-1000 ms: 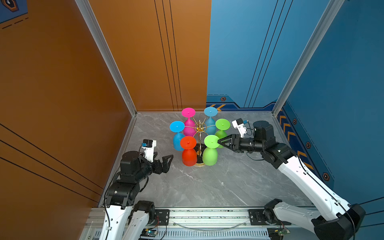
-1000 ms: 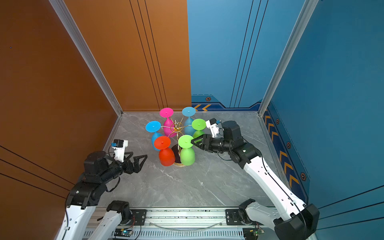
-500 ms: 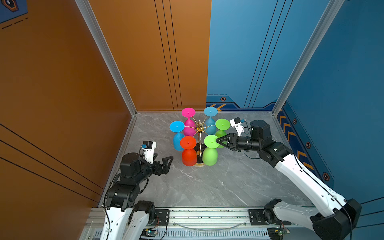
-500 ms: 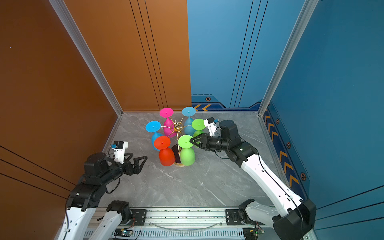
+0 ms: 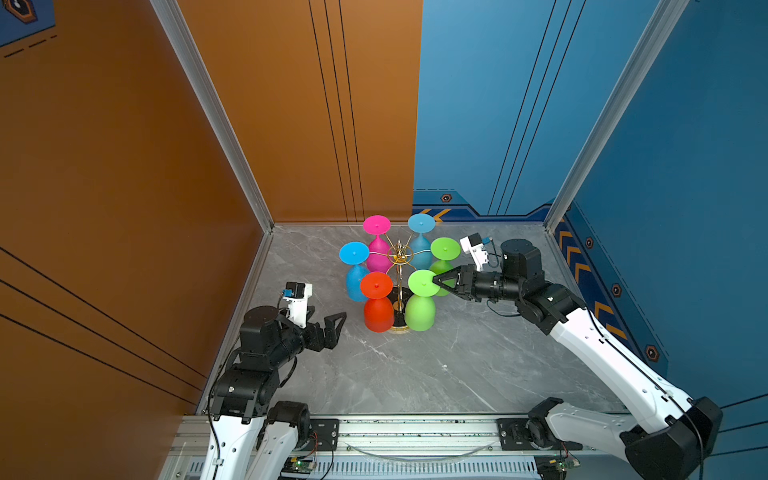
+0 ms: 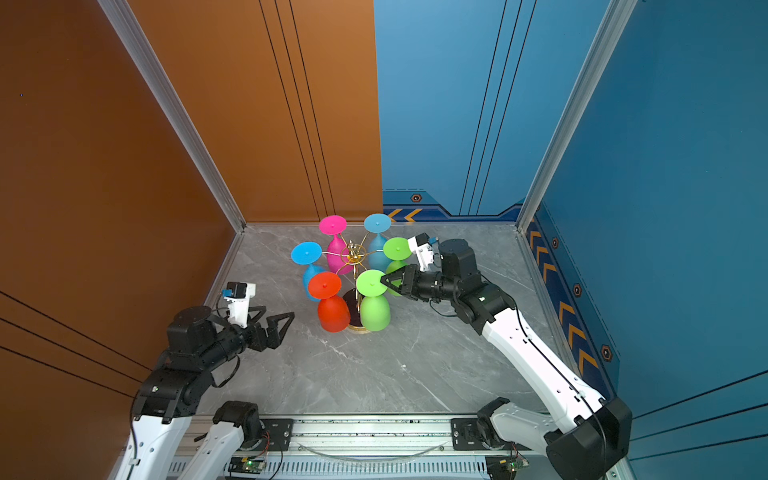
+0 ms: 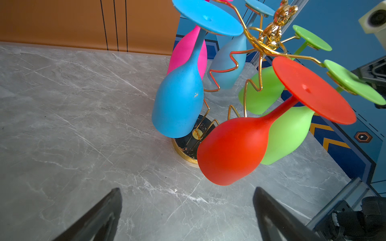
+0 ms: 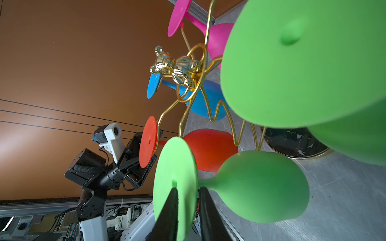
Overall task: Take the wine glass off the wine glass rack
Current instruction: 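Close the right gripper on the light green glass's foot rim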
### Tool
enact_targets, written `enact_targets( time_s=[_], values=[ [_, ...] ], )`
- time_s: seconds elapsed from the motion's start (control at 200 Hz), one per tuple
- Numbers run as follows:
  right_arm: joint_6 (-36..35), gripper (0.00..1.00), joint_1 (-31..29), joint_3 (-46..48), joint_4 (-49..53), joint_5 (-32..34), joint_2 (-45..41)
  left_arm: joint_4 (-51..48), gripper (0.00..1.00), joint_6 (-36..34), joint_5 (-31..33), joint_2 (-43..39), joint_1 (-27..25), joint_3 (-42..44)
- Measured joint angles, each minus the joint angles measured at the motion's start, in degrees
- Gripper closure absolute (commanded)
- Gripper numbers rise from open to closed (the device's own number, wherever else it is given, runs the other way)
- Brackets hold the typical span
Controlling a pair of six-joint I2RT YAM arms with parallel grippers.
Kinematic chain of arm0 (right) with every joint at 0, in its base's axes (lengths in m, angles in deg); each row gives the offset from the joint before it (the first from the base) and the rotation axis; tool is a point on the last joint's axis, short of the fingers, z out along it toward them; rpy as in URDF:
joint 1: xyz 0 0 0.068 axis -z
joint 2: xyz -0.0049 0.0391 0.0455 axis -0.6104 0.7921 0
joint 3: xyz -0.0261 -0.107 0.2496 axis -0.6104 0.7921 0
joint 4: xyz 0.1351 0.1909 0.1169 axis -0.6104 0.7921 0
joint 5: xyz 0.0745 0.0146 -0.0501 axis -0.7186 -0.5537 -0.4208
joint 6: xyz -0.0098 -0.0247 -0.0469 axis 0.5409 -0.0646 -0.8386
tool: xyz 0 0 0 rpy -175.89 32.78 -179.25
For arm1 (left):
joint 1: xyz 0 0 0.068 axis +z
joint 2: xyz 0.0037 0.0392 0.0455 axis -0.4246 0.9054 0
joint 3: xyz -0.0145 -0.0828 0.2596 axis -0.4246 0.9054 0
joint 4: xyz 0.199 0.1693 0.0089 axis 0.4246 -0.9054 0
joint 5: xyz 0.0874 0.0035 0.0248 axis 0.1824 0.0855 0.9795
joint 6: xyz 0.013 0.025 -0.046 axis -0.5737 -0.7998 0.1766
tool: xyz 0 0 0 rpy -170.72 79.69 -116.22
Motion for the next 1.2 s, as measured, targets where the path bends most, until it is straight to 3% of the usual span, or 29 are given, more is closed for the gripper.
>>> enact_targets(
  time_s=[0.836, 1.196],
  values=[
    [3.28, 1.00, -0.07, 0.00, -2.84, 0.00, -0.52, -0.09, 0.02, 0.00, 0.02, -0.94, 0.00, 0.37],
    [7.28, 1.00, -0.11, 0.39, -6.51, -0.07, -1.99, -0.09, 0.02, -0.02, 0.02, -0.94, 0.00, 0.39]
  ],
)
